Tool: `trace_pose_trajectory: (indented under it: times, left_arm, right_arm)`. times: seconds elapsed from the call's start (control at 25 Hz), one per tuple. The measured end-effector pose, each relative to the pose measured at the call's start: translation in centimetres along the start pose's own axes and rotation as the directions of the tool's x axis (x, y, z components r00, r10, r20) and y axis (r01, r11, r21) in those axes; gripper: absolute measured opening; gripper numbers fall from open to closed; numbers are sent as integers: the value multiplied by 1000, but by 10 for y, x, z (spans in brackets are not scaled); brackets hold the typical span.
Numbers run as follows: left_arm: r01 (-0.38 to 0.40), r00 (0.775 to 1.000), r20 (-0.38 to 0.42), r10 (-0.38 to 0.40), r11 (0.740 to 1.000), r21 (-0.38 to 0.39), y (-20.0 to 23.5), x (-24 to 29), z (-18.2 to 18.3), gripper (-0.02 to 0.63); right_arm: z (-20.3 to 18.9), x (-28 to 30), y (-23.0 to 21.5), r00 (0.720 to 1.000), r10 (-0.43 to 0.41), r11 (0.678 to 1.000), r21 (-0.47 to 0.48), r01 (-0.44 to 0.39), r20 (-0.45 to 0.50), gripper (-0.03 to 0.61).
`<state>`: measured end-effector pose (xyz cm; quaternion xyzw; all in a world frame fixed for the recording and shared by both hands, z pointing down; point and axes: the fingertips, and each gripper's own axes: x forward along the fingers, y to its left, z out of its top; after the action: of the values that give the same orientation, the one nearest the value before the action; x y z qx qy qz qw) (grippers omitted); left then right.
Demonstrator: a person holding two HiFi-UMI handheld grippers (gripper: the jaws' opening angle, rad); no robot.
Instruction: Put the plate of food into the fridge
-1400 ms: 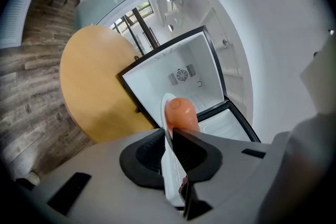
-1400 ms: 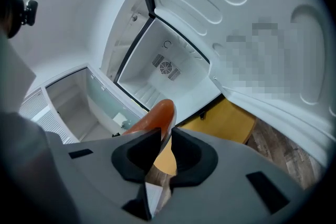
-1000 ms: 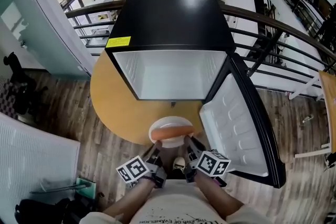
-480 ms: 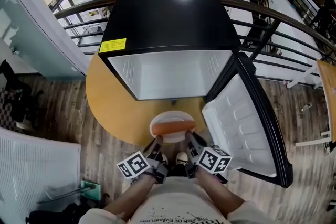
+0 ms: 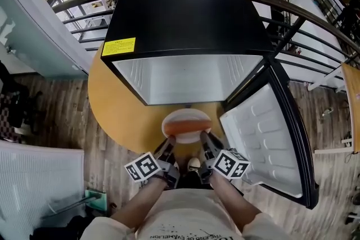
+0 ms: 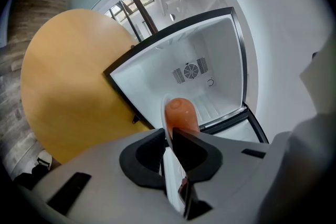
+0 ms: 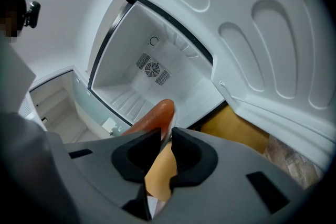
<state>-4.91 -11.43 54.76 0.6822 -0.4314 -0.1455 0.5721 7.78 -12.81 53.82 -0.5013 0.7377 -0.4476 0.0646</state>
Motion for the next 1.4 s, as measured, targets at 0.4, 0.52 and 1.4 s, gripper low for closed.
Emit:
trace_pose_trajectory:
  times: [0.4,0.52,1.4]
  left_arm:
    - [-12,1000,-3,12,1000,-3,17,31,26,58]
    - [-21,1000,7,21,1000,-5,23,42,34,58]
    - [-49,998,34,51,998,-39,59,127,96,55]
  right_arm:
    - [10,41,-12,1000,-18,1000,-2,18,-2,78]
    - [13,54,-17,1000,-22,1000,0,22,2,80]
    - [51,155,-52,996,-79,997,5,79,35,78]
